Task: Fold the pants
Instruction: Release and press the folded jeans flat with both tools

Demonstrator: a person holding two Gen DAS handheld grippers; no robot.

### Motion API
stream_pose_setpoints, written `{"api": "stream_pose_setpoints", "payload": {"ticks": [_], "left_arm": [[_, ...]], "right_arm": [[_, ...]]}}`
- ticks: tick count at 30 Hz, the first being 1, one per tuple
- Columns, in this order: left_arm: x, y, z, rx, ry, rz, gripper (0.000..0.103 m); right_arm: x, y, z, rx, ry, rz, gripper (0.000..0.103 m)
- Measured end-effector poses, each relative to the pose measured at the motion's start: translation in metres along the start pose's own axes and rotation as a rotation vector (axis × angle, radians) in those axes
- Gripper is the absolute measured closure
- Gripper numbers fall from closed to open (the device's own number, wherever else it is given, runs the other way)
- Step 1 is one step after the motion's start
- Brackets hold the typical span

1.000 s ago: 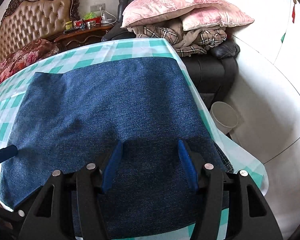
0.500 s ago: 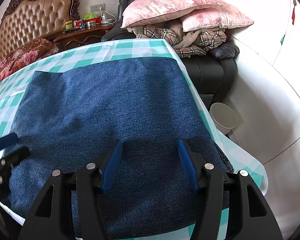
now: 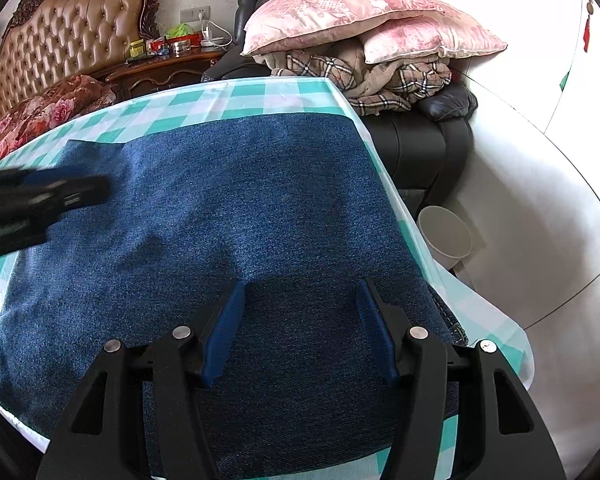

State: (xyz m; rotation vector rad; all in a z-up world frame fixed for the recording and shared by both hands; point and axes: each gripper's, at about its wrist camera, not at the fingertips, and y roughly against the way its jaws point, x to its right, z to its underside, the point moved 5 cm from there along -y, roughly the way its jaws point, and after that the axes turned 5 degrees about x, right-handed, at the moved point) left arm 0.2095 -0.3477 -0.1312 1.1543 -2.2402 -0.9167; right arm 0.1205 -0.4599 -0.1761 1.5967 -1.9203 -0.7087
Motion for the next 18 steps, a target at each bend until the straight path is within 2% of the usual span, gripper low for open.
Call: {"api": "stream_pose_setpoints", "payload": {"ticks": [4, 12, 18], "left_arm": [[0.001, -0.040, -0.010, -0.069, -0.011, -0.020, 0.051], [0.002, -0.047, -0.021, -0.073, -0.010, -0.058, 0.048], [0.002, -0.050, -0.019, -0.058, -0.030, -0.068, 0.047]], "right_arm": [[0.000, -0.001, 0.000, -0.008, 0.000, 0.002, 0.047], [0.000, 0.000, -0.002, -0.034, -0.014, 0.012, 0.046], [0.000, 0.020, -0.001, -0.033, -0.045, 0.060, 0.046]]}}
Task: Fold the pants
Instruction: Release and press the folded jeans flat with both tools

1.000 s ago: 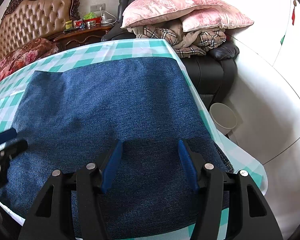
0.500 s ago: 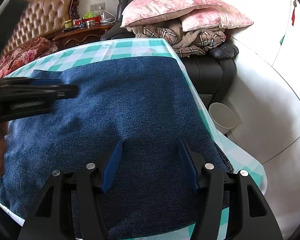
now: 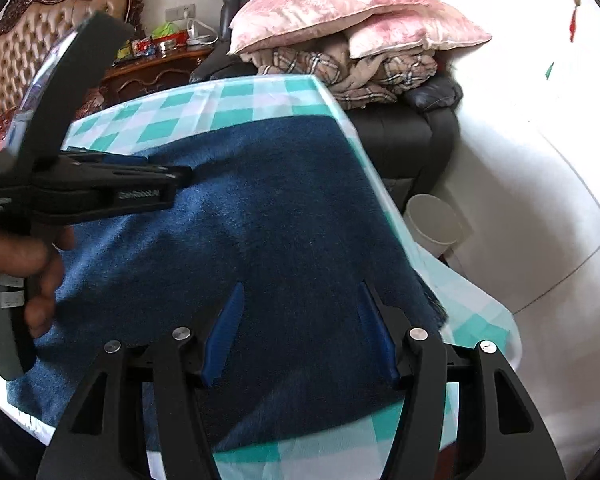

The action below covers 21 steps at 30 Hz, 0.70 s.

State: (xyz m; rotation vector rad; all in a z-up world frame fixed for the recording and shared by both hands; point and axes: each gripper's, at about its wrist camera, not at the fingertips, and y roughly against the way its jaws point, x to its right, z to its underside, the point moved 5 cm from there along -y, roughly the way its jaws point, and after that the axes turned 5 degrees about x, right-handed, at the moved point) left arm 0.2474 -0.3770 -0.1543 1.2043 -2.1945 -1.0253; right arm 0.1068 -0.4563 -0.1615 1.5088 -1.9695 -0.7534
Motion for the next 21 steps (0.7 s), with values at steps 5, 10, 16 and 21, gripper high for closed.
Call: {"api": "stream_pose_setpoints", "payload": {"ticks": [5, 10, 16, 21], "left_arm": [[0.003, 0.016, 0.002, 0.011, 0.039, 0.032, 0.047], [0.022, 0.023, 0.015, 0.010, 0.008, 0.052, 0.047], [0.024, 0.015, 0.025, -0.021, -0.019, 0.024, 0.043], [0.023, 0.023, 0.034, -0.035, -0.024, 0.015, 0.042]], "right_arm": [[-0.001, -0.007, 0.010, -0.022, 0.009, 0.015, 0.046], [-0.002, -0.007, 0.012, -0.027, 0.011, 0.023, 0.046], [-0.002, -0.004, 0.013, -0.037, 0.012, 0.027, 0.046], [-0.001, -0.001, 0.015, -0.039, 0.009, 0.033, 0.046]]}}
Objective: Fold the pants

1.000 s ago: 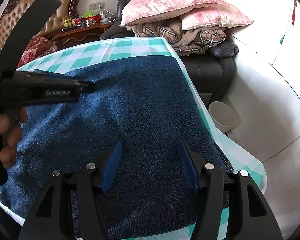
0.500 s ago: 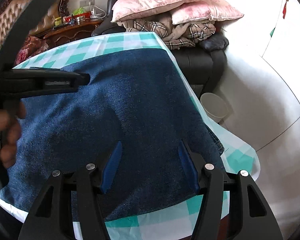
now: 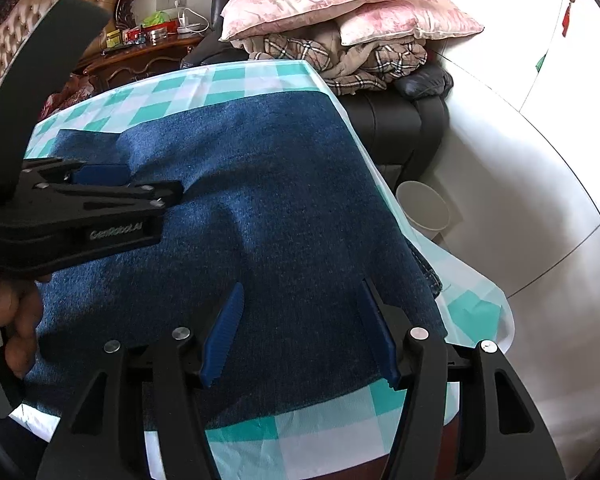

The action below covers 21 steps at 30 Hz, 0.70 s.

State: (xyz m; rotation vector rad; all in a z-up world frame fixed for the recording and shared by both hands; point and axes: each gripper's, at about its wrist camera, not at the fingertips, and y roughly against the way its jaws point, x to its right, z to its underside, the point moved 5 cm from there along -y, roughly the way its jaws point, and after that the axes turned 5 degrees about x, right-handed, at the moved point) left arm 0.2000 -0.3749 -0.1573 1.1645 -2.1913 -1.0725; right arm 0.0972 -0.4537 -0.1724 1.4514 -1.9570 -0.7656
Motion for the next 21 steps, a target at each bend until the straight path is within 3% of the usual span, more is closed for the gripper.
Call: {"api": "stream_pose_setpoints", "payload": {"ticks": [6, 11, 16, 21], "left_arm": [[0.002, 0.022, 0.020, -0.015, 0.024, 0.015, 0.037], [0.005, 0.061, 0.044, 0.004, 0.074, 0.041, 0.025], [0.009, 0.122, 0.070, 0.069, 0.091, 0.008, 0.002], [0.021, 0.173, 0.083, 0.127, 0.091, 0.012, 0.002]], "right_arm": [[0.004, 0.013, 0.008, -0.005, -0.010, 0.011, 0.046], [0.015, 0.033, 0.021, -0.012, -0.032, 0.041, 0.040], [0.029, 0.063, 0.034, -0.006, -0.056, 0.078, 0.037], [0.038, 0.097, 0.039, 0.031, -0.070, 0.105, 0.030]]}}
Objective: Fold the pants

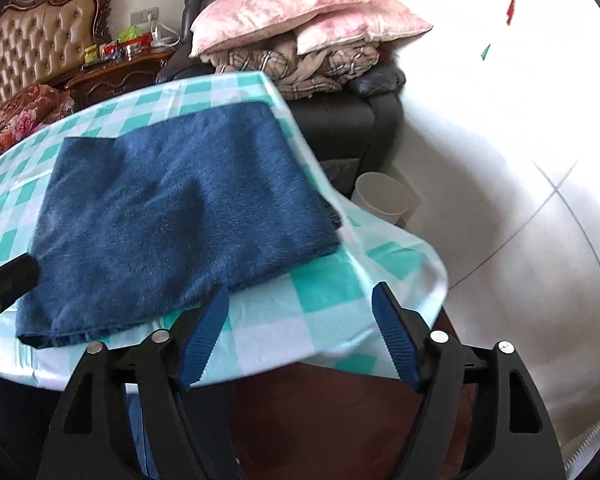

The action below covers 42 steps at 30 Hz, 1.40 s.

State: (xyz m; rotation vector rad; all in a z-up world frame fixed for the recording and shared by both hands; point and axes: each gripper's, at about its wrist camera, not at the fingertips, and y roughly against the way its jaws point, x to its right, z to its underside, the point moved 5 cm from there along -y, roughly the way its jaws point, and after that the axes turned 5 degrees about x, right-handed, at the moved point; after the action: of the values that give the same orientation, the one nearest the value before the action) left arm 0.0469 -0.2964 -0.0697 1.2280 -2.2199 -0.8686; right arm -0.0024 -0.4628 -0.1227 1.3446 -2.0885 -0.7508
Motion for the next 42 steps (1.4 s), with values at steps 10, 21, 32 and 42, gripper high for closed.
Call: {"api": "stream_pose_setpoints", "payload": {"ticks": [10, 21, 32, 42], "left_arm": [[0.012, 0.024, -0.001, 0.019, -0.004, -0.029, 0.002], [0.010, 0.023, -0.002, 0.013, 0.004, -0.035, 0.002], [0.009, 0.018, -0.003, 0.004, 0.008, -0.035, 0.002], [0.009, 0.018, -0.003, 0.005, 0.007, -0.037, 0.002]], "right_arm": [[0.010, 0.024, -0.007, 0.037, -0.020, -0.006, 0.030], [0.007, 0.021, -0.006, 0.033, -0.015, -0.013, 0.030], [0.008, 0.018, -0.005, 0.027, -0.017, -0.018, 0.030], [0.008, 0.018, -0.005, 0.027, -0.017, -0.017, 0.030]]}}
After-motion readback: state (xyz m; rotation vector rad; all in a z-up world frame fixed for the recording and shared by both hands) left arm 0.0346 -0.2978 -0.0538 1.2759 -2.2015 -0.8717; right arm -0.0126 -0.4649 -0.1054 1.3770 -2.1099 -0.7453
